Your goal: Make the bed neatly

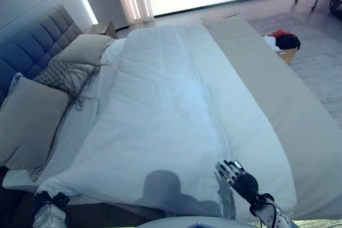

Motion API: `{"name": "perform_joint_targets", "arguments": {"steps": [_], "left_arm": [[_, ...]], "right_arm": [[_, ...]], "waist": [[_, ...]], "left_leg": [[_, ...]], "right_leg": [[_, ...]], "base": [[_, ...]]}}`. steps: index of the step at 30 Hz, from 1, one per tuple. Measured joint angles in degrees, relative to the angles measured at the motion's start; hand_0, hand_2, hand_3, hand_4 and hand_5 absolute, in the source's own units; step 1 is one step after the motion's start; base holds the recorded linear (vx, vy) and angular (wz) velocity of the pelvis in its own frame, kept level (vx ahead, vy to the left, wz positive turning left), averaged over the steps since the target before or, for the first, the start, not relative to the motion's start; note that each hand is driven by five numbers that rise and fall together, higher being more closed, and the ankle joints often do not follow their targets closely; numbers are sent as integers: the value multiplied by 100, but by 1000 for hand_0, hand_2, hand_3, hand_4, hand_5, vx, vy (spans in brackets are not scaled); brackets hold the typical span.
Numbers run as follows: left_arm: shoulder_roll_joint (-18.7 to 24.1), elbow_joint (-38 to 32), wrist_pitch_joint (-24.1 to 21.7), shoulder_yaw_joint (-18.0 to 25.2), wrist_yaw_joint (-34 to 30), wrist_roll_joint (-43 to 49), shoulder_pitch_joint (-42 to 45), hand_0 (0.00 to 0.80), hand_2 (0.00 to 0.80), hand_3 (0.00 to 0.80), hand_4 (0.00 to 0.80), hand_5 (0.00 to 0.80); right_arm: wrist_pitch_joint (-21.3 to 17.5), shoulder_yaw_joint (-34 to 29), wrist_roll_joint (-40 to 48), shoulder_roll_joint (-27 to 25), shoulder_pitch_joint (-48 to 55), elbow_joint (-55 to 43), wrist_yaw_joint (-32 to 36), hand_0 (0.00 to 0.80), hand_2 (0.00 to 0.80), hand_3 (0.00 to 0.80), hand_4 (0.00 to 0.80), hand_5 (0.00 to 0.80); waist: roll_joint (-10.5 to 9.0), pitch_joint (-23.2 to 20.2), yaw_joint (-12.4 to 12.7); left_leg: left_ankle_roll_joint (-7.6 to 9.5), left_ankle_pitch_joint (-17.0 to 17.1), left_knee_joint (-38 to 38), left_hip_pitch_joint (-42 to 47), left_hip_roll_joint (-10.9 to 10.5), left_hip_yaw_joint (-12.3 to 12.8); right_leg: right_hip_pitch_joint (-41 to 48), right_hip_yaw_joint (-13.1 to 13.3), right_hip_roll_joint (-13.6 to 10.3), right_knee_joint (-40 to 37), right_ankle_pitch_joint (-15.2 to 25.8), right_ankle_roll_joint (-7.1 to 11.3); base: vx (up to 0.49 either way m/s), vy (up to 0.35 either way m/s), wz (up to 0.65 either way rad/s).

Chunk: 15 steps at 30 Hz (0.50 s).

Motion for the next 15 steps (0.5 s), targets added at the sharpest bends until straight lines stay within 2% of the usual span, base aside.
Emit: {"name": "perform_joint_targets", "arguments": {"steps": [3, 8, 9, 10, 13, 14, 15], "left_arm": [[-10, 281, 1, 452, 169, -601, -107, 800, 800, 800, 800, 800], [-7, 616, 3, 1162, 552, -1462, -266, 800, 800, 800, 800, 800], [-6, 650, 3, 1289, 646, -1647, -287, 800, 800, 800, 800, 800], [-6, 672, 3, 1349, 735, -1819, -309, 800, 800, 800, 800, 800], [2, 750, 8, 1699, 991, -2348, -369, 800, 800, 800, 800, 800], [20, 813, 8, 1800, 1086, -2564, -398, 800, 800, 800, 800, 800], [21, 907, 8, 1887, 1197, -2785, -434, 800, 800, 800, 800, 800]], "right_arm": [[-9, 83, 5, 23, -7, -1, -62, 0, 0, 0, 0, 0], [10, 151, 71, 28, -33, -4, -126, 0, 0, 0, 0, 0], [12, 172, 104, 32, -39, -8, -141, 0, 0, 0, 0, 0], [15, 172, 106, 20, -45, -14, -161, 0, 0, 0, 0, 0], [26, 243, 107, 29, -76, -57, -229, 0, 0, 0, 0, 0], [34, 307, 107, 45, -82, -67, -234, 0, 0, 0, 0, 0], [59, 351, 107, 14, -106, -94, -240, 0, 0, 0, 0, 0]], "waist": [[-95, -55, 0], [-252, -95, 0], [-296, -93, -2], [-301, -97, 0], [-335, -108, 5], [-402, -116, 5], [-389, -104, 7]], "left_leg": [[0, 0, 22, 25, 53, -118], [-4, -4, 266, -12, 79, -125], [-61, -49, 357, -38, 77, -130], [-106, -81, 398, -50, 82, -129], [-97, -59, 413, -31, 71, -169], [-184, -163, 615, -156, 48, -188], [-320, -327, 664, -241, 22, -224]], "right_leg": [[101, -9, 80, -110, 6, -10], [260, -12, 126, -290, 56, -32], [311, 0, 121, -325, 62, -36], [321, 0, 123, -322, 62, -36], [343, -5, 116, -368, 78, -12], [380, 4, 76, -441, 98, -9], [410, 3, 79, -475, 106, 5]], "base": [[8, -55, -2], [-4, -12, -4], [-15, 2, -6], [0, 0, 0], [0, 0, 0], [0, 17, -4], [7, 16, -4]]}}
